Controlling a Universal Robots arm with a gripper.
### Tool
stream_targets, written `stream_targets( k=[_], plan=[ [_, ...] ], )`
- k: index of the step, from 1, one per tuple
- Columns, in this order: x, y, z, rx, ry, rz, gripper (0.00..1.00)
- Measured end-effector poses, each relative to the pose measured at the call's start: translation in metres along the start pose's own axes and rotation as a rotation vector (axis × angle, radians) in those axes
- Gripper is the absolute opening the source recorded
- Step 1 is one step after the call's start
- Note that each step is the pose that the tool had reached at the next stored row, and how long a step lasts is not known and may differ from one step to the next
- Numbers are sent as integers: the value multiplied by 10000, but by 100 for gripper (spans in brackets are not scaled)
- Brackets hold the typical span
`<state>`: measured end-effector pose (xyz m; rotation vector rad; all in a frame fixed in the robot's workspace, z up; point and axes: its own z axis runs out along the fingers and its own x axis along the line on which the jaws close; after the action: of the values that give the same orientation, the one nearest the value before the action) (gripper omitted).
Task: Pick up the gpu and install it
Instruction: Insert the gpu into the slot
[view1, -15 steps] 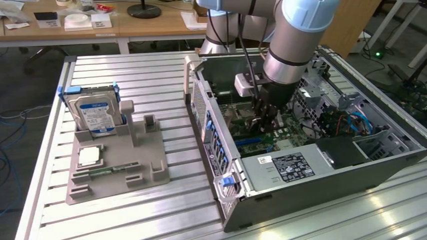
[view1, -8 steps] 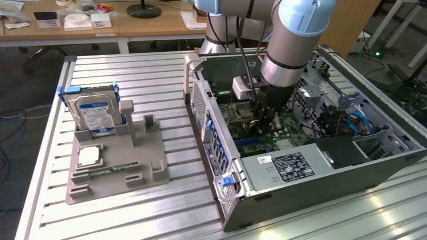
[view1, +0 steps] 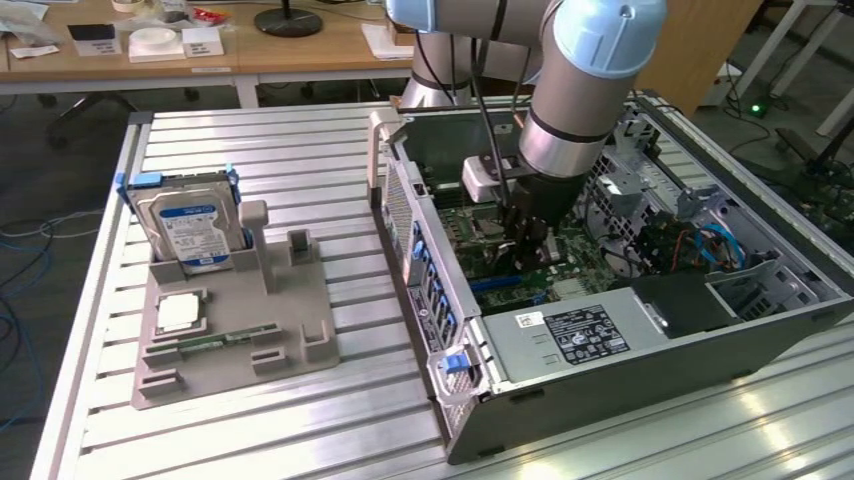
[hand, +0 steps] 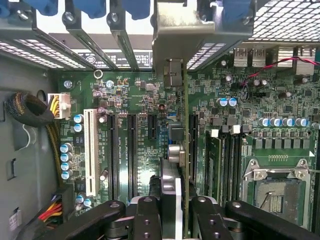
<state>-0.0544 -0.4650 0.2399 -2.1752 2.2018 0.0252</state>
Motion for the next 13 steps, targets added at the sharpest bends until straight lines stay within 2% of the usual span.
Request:
stream_targets(
  k=[2,4,7,13],
  plan=[
    [0,0,1,32,-3,-1,28],
    [-1,-1,2,133,-4,-7,28],
    [0,47,12,132,-3,-5,28],
    [3,60,53,133,-2,-5,28]
  ],
)
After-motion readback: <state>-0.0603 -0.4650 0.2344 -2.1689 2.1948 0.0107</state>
